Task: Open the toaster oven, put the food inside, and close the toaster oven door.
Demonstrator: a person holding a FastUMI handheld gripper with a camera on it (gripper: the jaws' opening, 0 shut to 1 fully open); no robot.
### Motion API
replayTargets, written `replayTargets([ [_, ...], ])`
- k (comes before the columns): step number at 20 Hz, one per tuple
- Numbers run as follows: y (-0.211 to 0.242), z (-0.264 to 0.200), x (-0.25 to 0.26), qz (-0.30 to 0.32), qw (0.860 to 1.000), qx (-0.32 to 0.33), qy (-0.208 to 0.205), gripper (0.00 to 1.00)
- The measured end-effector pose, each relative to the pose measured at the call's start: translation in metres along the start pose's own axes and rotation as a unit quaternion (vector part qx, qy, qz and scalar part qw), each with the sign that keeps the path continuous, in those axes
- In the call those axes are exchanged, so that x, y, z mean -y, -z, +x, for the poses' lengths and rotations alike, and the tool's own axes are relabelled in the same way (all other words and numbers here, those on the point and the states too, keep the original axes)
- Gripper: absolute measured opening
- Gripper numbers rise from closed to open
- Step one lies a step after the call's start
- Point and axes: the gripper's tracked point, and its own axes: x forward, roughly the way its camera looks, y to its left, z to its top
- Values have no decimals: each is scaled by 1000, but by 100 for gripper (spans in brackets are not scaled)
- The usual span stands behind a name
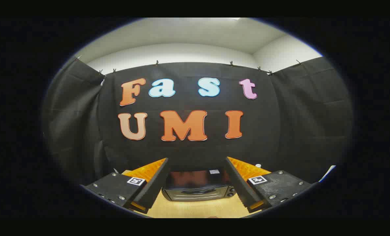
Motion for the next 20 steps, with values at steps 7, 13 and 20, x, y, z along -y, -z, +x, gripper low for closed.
replayTargets([
  [7, 3, 1, 3, 3, 1000, -1, 3, 98],
  [13, 8, 3, 9, 6, 1000, -3, 5, 98],
  [20, 30, 18, 13, 6, 1000, -21, 8, 98],
])
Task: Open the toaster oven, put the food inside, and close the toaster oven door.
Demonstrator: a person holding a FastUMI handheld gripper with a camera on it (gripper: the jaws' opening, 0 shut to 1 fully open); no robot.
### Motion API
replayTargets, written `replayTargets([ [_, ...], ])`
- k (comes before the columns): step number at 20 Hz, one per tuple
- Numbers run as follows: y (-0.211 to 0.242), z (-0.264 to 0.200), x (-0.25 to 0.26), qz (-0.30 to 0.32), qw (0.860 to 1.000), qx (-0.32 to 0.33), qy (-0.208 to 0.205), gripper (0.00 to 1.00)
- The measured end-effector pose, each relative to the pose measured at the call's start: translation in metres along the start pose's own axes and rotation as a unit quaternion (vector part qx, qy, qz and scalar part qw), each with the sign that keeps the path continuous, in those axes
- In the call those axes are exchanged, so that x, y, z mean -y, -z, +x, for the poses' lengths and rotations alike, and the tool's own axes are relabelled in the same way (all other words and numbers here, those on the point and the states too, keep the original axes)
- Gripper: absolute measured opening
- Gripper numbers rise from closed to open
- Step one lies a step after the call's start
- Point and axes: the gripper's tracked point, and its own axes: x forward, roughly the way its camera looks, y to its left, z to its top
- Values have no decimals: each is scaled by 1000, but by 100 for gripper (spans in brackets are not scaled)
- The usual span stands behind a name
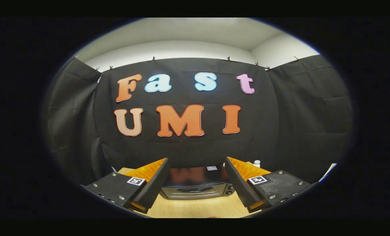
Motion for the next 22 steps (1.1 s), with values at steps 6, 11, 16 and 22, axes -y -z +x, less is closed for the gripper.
replayTargets([
  [6, 35, 38, -1, -6, 999, -35, -4, 99],
  [11, 83, 80, -3, -14, 996, -86, -7, 98],
  [16, 153, 120, -3, -60, 987, -149, -6, 99],
  [22, 228, 148, -14, -84, 972, -220, -21, 99],
])
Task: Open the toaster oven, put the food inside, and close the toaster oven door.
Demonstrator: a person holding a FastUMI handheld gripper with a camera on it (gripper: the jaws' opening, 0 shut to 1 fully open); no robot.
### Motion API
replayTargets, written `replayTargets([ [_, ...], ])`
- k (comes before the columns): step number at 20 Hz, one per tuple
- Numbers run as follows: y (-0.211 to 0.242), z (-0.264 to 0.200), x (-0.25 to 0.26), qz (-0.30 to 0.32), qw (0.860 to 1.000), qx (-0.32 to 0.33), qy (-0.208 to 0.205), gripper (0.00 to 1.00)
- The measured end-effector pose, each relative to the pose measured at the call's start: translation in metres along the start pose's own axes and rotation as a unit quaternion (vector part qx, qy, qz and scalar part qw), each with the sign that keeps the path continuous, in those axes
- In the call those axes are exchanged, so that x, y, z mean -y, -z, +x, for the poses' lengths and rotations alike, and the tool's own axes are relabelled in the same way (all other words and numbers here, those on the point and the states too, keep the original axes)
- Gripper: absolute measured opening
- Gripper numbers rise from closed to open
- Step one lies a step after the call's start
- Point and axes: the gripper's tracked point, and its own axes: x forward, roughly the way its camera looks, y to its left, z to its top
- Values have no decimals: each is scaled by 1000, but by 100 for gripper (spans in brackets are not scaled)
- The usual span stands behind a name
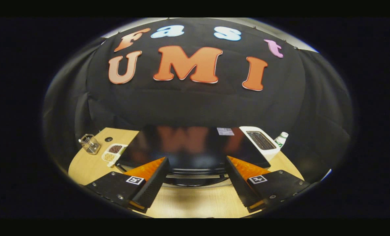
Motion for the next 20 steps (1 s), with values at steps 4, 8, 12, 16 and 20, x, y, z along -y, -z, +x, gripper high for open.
replayTargets([
  [4, 6, 9, -8, 3, 1000, 3, -6, 100],
  [8, 15, 2, -10, 51, 998, -7, -22, 99],
  [12, 21, -5, -10, 62, 998, -4, -23, 100],
  [16, 32, -16, -9, 72, 997, -8, -18, 100],
  [20, 51, -35, -8, 84, 996, -16, -15, 100],
])
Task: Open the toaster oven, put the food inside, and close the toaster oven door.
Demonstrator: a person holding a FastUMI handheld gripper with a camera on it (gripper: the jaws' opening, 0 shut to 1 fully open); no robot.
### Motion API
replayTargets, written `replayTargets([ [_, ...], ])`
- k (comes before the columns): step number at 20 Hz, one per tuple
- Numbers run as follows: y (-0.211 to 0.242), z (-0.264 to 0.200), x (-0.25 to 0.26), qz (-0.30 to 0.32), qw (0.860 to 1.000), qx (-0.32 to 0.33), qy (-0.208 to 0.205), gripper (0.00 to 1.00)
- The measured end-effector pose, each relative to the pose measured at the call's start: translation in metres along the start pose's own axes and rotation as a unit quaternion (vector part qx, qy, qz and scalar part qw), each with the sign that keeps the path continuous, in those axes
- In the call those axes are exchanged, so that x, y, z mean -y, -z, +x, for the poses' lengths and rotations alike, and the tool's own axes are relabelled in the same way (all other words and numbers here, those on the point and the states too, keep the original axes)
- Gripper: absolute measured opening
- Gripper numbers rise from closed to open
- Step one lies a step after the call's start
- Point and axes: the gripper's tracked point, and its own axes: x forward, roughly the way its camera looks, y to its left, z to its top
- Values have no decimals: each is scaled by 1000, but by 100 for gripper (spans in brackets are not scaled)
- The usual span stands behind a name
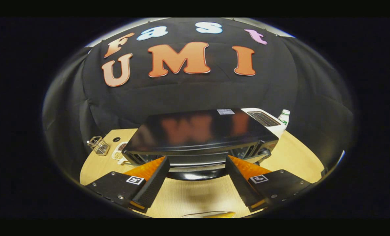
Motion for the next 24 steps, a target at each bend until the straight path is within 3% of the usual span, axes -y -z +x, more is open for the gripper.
replayTargets([
  [20, 100, -38, 19, 8, 997, -60, 46, 100],
  [24, 122, -34, 30, -18, 993, -82, 83, 100],
])
